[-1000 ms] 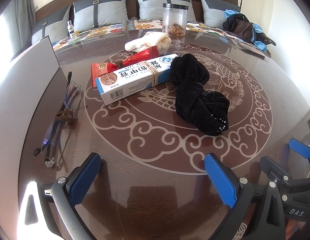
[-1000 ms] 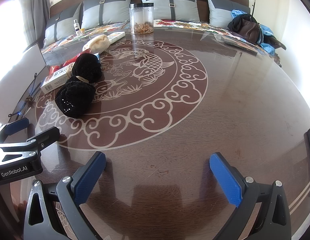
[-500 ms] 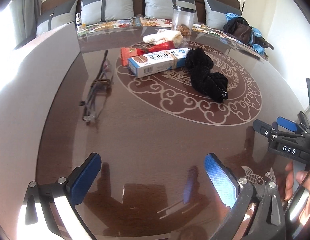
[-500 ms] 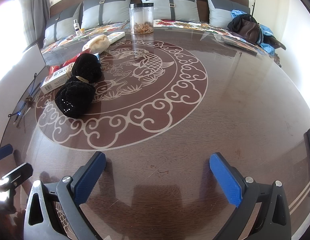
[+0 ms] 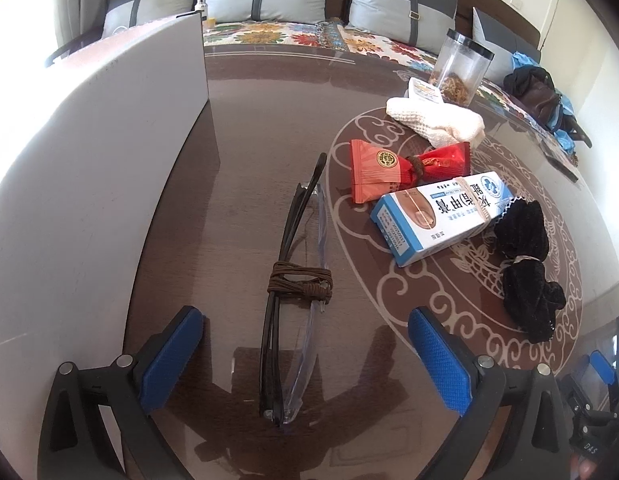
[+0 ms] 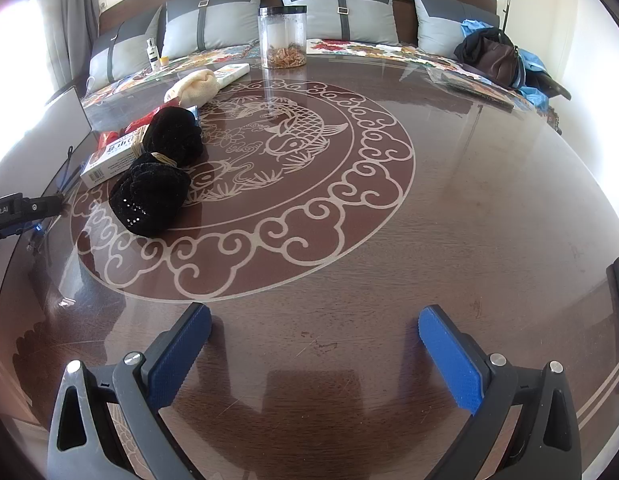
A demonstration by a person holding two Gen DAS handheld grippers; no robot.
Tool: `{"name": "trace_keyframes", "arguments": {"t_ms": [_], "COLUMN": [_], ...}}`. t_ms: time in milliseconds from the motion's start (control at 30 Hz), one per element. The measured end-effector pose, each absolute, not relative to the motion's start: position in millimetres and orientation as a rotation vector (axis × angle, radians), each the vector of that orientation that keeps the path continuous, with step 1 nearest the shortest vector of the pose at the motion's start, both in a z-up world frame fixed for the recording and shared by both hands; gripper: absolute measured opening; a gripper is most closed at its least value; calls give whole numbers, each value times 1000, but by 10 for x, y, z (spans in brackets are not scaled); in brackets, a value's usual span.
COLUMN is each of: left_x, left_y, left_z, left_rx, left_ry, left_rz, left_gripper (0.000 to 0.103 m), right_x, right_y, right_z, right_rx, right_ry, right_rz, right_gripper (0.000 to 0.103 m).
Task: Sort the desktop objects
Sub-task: 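Reach the left tool to the string-tied eyeglasses and close on them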
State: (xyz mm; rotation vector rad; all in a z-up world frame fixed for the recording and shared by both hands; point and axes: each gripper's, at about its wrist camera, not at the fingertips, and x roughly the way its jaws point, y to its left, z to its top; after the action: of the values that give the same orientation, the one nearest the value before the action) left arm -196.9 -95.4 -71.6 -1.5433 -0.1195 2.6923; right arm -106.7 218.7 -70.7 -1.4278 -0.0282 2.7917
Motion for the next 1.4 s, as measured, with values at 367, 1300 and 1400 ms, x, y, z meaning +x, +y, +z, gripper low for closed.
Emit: {"name": "trace_keyframes", "arguments": {"t_ms": [367, 1300, 1400], "left_x": [-2066, -2117, -2130], "left_y": [-865, -845, -843], "left_z": [-787, -778, -775], "left_rx": [-1561, -1574, -1587], "left_ry": [4, -15, -11], "left_rz": [2707, 2731, 2720], "left_gripper": [103, 103, 103], "right_x": [-1068, -1068, -1067], "right_y": [2185, 2184, 2184], "right_z": [-707, -711, -711], "right_rx": [-1428, -1427, -1427], "right_ry": [-28, -28, -28], "right_rz": [2791, 2792, 2792], "right_gripper": [103, 103, 103]}}
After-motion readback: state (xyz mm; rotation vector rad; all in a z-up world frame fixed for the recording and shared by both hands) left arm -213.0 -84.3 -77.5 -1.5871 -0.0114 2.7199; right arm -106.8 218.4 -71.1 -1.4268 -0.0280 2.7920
